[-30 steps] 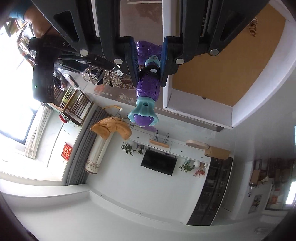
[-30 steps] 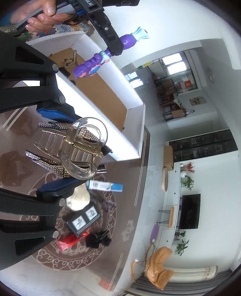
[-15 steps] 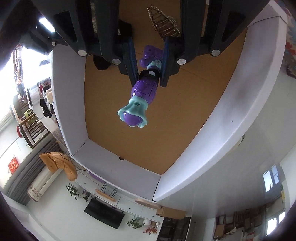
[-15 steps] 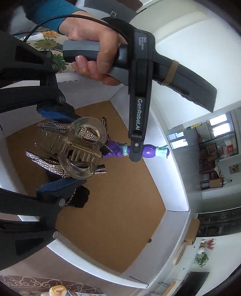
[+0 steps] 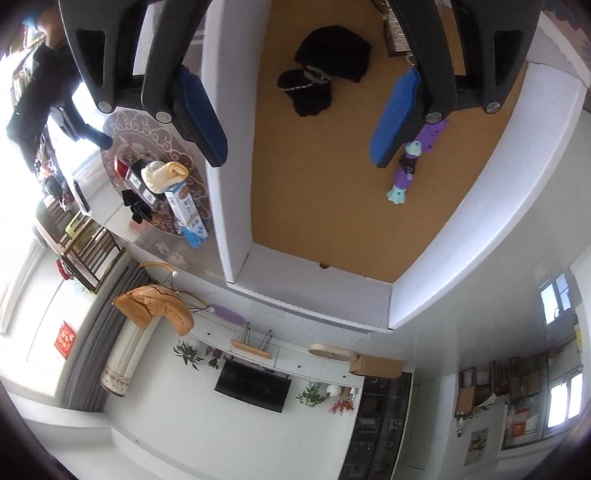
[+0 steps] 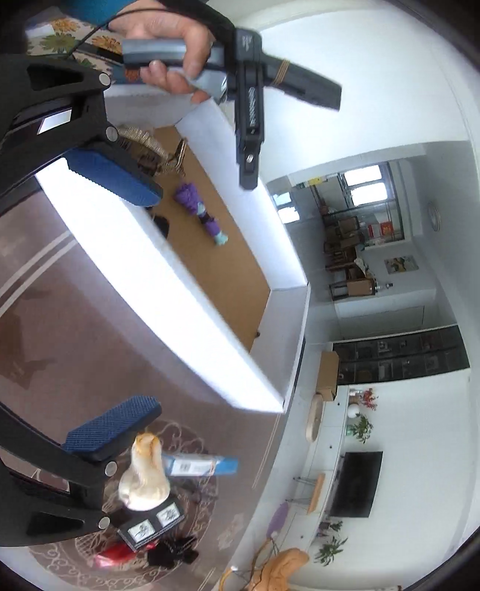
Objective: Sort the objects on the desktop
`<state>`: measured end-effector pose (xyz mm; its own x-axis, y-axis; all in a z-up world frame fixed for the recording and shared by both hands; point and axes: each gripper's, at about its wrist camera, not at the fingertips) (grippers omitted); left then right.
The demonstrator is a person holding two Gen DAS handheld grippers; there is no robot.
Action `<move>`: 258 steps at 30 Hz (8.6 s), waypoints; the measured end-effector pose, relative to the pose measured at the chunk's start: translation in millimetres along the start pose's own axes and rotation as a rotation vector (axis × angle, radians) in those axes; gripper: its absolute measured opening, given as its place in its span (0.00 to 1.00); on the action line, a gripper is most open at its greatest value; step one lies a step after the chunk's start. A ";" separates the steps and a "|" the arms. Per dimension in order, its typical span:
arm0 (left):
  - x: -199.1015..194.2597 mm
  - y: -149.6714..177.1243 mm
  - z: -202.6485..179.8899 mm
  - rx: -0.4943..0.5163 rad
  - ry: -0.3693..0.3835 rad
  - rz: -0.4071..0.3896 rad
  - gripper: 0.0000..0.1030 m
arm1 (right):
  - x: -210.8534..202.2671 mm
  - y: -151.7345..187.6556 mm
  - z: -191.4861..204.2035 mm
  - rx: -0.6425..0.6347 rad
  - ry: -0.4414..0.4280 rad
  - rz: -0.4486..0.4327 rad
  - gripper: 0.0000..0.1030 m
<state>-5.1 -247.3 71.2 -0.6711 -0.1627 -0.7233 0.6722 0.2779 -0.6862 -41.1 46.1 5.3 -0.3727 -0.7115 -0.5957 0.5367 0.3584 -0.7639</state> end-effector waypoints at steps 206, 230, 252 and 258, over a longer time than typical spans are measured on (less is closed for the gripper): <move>55.9 103.2 -242.5 0.323 0.067 0.000 0.99 | -114.2 111.2 -168.3 0.370 0.453 0.077 1.00; 106.3 115.1 -242.5 0.303 -0.010 0.072 0.99 | -79.1 115.5 -170.0 0.384 0.432 0.129 1.00; 108.7 119.0 -252.4 0.360 -0.071 0.082 0.99 | -79.0 115.4 -170.5 0.385 0.432 0.129 1.00; 108.8 118.8 -251.7 0.360 -0.072 0.082 0.99 | -78.9 115.4 -170.6 0.385 0.432 0.129 1.00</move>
<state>-76.9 6.4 -69.5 -0.5954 -0.2231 -0.7718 0.7983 -0.0559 -0.5997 -78.9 246.7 -78.2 -0.5173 -0.3375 -0.7864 0.8041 0.1230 -0.5817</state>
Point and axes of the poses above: each gripper's, at about its wrist camera, not at the fingertips, and x roughly the way its jaws point, z to its left, y to its underside, and after that the axes turned 15 degrees about -y, right-handed
